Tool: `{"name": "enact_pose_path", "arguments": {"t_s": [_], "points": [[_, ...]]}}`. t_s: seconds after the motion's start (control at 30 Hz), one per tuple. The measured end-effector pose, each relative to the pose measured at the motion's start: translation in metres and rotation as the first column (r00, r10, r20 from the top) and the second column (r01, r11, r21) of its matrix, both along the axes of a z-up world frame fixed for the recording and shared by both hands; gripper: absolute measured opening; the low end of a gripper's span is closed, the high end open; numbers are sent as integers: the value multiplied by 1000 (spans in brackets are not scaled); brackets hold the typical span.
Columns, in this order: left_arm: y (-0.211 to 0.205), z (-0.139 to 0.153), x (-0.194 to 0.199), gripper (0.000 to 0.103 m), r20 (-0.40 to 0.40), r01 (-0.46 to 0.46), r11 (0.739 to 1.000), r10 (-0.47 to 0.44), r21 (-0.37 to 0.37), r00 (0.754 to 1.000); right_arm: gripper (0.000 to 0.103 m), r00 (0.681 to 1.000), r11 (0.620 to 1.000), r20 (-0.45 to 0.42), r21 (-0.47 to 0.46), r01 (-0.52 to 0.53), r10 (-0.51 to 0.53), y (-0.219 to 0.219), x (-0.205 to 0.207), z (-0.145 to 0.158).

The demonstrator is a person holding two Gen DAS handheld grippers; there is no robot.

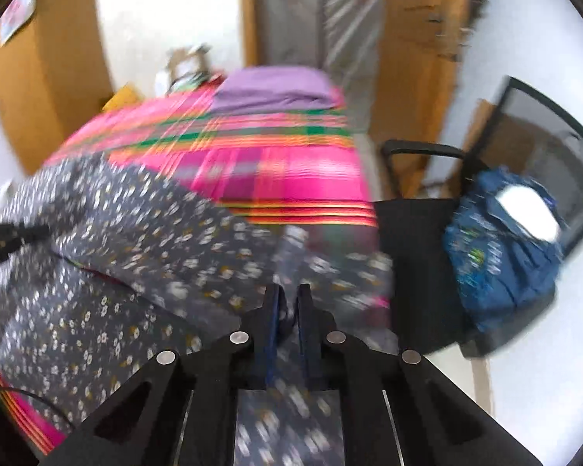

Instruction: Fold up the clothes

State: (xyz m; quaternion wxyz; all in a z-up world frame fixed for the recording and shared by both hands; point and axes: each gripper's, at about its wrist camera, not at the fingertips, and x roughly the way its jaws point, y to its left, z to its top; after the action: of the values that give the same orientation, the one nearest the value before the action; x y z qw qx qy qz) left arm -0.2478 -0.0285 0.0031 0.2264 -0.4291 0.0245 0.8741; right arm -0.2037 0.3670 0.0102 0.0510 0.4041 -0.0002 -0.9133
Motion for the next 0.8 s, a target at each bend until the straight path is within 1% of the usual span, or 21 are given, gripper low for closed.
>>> {"name": "enact_pose_path", "arguments": {"t_s": [0.07,0.13,0.2,0.23,0.27,0.3,0.33,0.37,0.4,0.43,0.47,0.5,0.6,0.67,0.73,0.8], "points": [[-1,-1,-1,3,5,1,1000,-1,5,1000,9,997,994,4,-73,83,-82,19,24,3],[-1,0,-1,3,5,8,1000,-8,12,1000,10,990,983,75,-133,129,-120,32,43,-7],[0,3,-3,3,0,21,1000,-21,21,1000,13,983,982,122,-109,153,-139,37,54,-16],[1,5,-3,3,-3,27,999,-27,25,1000,20,981,983,127,-91,157,-145,38,57,-17],[2,7,-4,3,-7,30,999,-30,27,1000,24,982,984,117,-79,159,-149,39,59,-16],[3,10,-5,3,-13,32,999,-32,30,999,31,982,983,100,-74,166,-159,40,60,-13],[4,13,-8,5,-17,31,999,-30,36,999,33,983,982,77,-76,174,-168,43,60,-9],[5,14,-10,9,-19,27,999,-27,42,999,35,983,981,56,-81,177,-173,45,60,-5],[5,16,-14,12,-20,23,998,-22,54,1000,40,983,980,42,-85,180,-177,48,58,-2],[5,18,-17,17,-20,19,998,-17,64,1000,45,983,979,30,-88,184,-182,51,55,1],[6,18,-22,21,-18,11,998,-10,68,1000,46,983,978,21,-91,186,-185,54,51,3],[6,19,-26,22,-15,4,998,-3,70,1000,47,983,978,16,-95,185,-185,56,47,4],[10,15,-41,23,12,-1,997,0,81,1000,47,991,984,9,-112,136,-136,54,24,7],[12,10,-52,24,32,-6,997,4,77,999,47,997,992,3,-103,74,-75,45,11,9],[15,4,-59,24,42,-15,998,13,59,999,47,999,997,4,-67,-43,43,28,-5,9],[15,-2,-64,24,58,-22,998,19,52,998,47,989,989,11,-11,-145,145,13,-19,6]]}}
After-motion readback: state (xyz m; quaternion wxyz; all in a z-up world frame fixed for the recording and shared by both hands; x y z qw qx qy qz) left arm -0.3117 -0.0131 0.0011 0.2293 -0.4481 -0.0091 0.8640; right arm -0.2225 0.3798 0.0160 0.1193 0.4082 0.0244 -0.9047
